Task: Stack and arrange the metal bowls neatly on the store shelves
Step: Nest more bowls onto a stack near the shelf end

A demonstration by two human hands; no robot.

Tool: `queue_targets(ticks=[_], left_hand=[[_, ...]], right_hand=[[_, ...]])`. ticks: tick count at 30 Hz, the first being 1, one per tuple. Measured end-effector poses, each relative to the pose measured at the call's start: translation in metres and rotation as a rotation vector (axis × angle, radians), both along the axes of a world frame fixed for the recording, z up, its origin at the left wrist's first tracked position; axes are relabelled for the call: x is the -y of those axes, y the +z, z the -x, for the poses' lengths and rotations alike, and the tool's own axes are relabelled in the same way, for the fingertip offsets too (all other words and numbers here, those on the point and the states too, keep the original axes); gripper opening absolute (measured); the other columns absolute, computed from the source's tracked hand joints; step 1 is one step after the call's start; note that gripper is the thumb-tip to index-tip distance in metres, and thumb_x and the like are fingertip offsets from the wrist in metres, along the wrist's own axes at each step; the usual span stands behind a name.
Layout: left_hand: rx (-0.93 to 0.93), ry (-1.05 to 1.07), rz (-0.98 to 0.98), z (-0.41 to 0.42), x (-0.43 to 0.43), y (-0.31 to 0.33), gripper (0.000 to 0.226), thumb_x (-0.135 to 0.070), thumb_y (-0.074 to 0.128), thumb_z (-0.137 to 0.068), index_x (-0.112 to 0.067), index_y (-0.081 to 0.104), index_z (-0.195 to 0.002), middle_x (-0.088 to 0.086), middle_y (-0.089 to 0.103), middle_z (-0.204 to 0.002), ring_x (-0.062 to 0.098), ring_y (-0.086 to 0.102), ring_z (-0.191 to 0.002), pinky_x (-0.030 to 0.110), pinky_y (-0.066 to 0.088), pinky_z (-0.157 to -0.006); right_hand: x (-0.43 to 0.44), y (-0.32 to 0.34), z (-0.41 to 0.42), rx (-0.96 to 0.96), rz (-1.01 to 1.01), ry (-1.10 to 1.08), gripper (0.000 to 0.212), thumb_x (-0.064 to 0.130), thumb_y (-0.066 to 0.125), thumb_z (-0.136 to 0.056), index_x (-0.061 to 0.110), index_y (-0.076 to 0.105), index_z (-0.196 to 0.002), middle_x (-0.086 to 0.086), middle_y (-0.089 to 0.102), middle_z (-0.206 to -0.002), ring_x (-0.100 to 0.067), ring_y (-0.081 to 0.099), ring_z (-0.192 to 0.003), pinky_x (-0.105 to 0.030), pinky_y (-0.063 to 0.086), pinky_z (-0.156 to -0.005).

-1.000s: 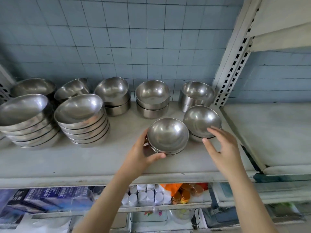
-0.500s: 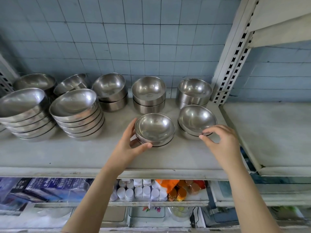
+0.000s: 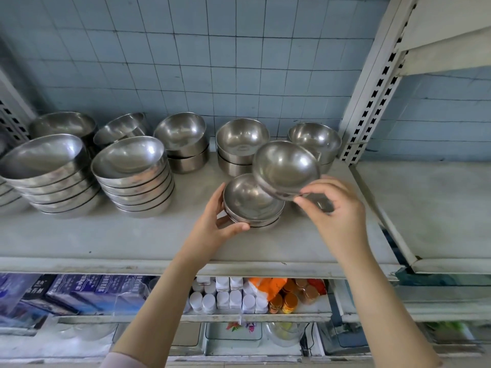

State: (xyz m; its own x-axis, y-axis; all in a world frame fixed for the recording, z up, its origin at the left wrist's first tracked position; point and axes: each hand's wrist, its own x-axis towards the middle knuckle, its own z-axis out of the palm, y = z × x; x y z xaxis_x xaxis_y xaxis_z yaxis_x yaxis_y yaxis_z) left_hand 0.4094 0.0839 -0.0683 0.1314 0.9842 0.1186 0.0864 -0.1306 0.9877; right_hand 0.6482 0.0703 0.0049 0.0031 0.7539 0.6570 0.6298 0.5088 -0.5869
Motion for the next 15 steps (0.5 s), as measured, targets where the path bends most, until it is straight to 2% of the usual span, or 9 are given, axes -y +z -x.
queue_targets(ticks=[2,6,11,15], left_hand=[[-0.003,-0.005,-0.014,-0.001,0.001,0.002,0.084,-0.028,0.083,-0.071,-0.055,0.033,-0.133,-0.036,0.051,-0.13,-0.008,0.048,-0.124,0.008,0.043,-0.091],[0.014,-0.027,-0.037,0.0,0.001,0.002,0.09,-0.019,0.082,-0.075,-0.035,0.03,-0.147,-0.018,0.052,-0.139,-0.001,0.047,-0.129,0.01,0.042,-0.094],[0.006,-0.008,-0.06,0.0,-0.001,0.003,0.085,-0.016,0.083,-0.075,-0.047,0.035,-0.137,-0.016,0.053,-0.137,-0.003,0.049,-0.126,0.007,0.042,-0.092],[0.014,-0.009,-0.067,0.001,-0.001,0.002,0.087,-0.014,0.083,-0.074,-0.042,0.035,-0.14,-0.014,0.054,-0.137,-0.002,0.049,-0.126,0.007,0.041,-0.092]], right_hand=[[0.0,-0.003,0.016,0.058,-0.002,0.063,0.013,0.011,0.083,-0.074,0.005,0.075,-0.081,0.0,0.071,-0.088,-0.027,0.063,-0.099,-0.046,0.049,-0.093],[-0.002,-0.018,0.031,0.141,0.056,0.093,0.013,0.012,0.084,-0.072,0.006,0.076,-0.08,-0.001,0.073,-0.086,-0.03,0.063,-0.101,-0.041,0.047,-0.094],[-0.002,-0.024,0.032,0.166,0.065,0.11,0.013,0.011,0.085,-0.071,0.007,0.075,-0.079,0.0,0.072,-0.085,-0.027,0.063,-0.099,-0.044,0.047,-0.094],[-0.002,-0.019,0.03,0.161,0.119,0.144,0.012,0.012,0.083,-0.074,0.008,0.075,-0.082,0.003,0.071,-0.089,-0.023,0.062,-0.101,-0.045,0.047,-0.095]])
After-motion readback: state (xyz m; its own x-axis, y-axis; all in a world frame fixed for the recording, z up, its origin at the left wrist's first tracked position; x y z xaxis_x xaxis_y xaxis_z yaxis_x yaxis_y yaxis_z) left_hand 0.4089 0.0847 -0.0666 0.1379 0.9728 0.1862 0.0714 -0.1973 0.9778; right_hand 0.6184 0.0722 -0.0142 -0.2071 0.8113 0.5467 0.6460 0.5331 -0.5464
